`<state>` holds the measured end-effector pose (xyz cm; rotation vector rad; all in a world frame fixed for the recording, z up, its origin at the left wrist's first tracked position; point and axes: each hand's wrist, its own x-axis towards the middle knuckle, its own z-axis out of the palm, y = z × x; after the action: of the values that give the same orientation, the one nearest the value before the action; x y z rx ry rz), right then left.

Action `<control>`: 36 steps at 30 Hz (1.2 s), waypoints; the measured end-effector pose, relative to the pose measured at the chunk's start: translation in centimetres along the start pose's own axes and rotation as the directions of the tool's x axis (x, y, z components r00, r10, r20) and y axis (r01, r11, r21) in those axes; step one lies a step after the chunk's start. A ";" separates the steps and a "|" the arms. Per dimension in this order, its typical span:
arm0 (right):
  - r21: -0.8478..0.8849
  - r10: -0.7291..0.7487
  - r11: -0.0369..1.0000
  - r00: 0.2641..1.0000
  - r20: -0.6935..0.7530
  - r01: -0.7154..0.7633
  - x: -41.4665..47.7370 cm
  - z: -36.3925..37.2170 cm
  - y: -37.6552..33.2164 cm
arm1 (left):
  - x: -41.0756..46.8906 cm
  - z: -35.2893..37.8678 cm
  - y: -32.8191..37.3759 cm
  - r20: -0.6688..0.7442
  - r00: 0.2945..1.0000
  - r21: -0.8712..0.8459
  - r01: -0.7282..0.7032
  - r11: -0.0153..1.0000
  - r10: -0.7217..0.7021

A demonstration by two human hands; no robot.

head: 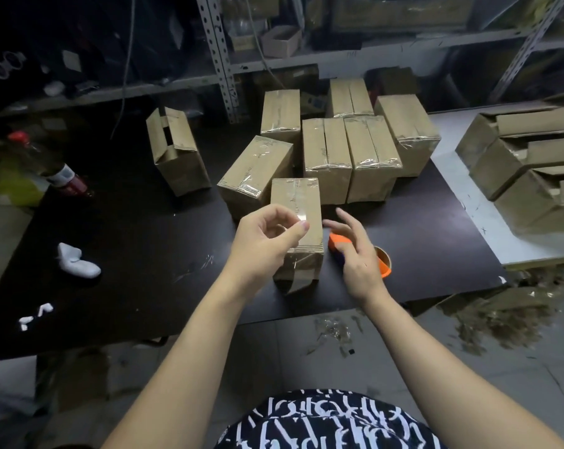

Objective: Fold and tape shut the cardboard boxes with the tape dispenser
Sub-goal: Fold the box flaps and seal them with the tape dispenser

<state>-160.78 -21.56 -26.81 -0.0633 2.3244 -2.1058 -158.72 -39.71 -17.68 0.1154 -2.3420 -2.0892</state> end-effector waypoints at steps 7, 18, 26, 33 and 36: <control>0.180 0.132 0.967 0.961 0.244 -0.178 -1.2 1.3 -2.1 | 0.4 -1.1 -0.9 -0.087 0.996 0.078 -0.026 0.997 0.032; 0.031 0.397 0.897 0.837 0.377 -0.440 -3.7 0.9 -0.5 | -0.2 -2.3 -3.6 -0.217 0.976 0.149 0.024 0.988 0.009; -0.032 0.548 0.829 0.798 0.249 -0.559 -3.2 -0.4 -0.9 | -0.5 -2.7 -4.9 -0.319 0.944 0.065 0.115 0.991 -0.088; 0.042 0.579 0.811 0.811 0.085 -0.583 -1.6 -1.8 -0.7 | -0.9 -1.5 -5.6 -0.463 0.833 -0.193 0.240 0.951 -0.304; -0.022 0.544 0.839 0.838 0.038 -0.543 -1.0 -2.0 -1.0 | -0.9 -0.9 -6.1 -0.460 0.795 -0.273 0.298 0.915 -0.396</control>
<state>-159.80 -19.61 -25.60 0.4901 2.0026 -1.7771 -157.41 -41.29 -23.61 1.0379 -1.8991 -2.0599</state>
